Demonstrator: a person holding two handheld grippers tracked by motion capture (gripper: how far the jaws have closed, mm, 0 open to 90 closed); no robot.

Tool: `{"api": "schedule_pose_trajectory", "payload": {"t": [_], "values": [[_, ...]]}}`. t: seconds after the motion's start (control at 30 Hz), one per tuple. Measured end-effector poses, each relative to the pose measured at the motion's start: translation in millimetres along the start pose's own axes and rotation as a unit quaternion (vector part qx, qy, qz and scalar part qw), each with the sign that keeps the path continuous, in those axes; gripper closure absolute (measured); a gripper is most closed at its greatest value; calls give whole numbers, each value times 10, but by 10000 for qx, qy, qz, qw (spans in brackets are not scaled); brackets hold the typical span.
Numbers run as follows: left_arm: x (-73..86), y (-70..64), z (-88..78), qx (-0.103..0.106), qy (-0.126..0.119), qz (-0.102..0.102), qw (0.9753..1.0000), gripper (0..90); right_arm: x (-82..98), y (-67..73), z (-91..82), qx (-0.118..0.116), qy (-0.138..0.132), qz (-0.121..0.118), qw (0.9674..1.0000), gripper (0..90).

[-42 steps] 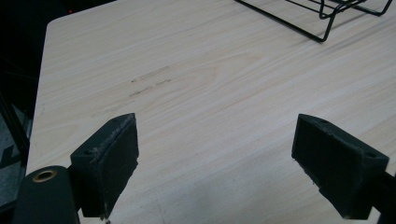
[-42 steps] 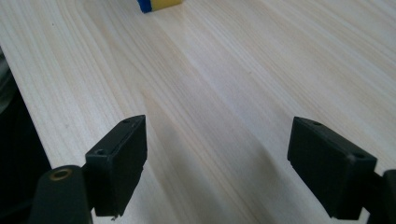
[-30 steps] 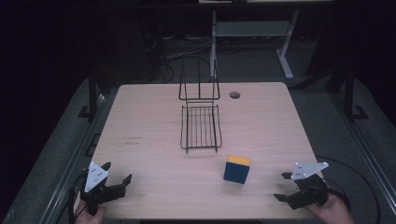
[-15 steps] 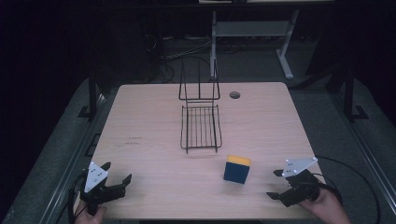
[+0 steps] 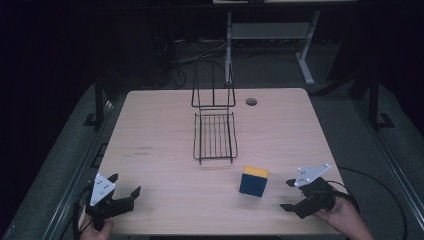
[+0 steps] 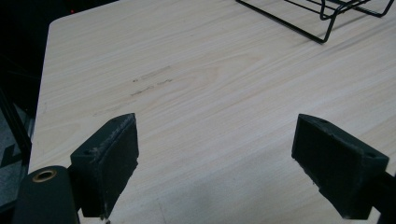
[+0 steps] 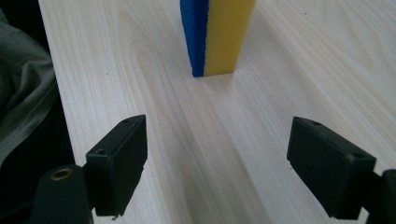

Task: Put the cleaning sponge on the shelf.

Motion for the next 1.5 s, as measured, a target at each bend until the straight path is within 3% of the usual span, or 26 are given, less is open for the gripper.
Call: {"api": "schedule_pose_trajectory", "payload": {"t": [0.7, 1.5], "values": [[-7, -6, -4, 6, -21, 12, 10000, 141, -323, 35, 132, -194, 40, -362, 9991, 206], [-8, -5, -5, 13, -18, 19, 10000, 141, -648, 24, 284, -294, -51, -445, 9986, 237]]}}
Point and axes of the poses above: each handheld gripper's, and its own axes: z roughly forward along the jaws, x roughly out of its underside, y roughly to its left, the point moved 4 cm from there along z, roughly forward along the jaws, and after that the axes turned 11 degrees about x, right-handed, at the moved point
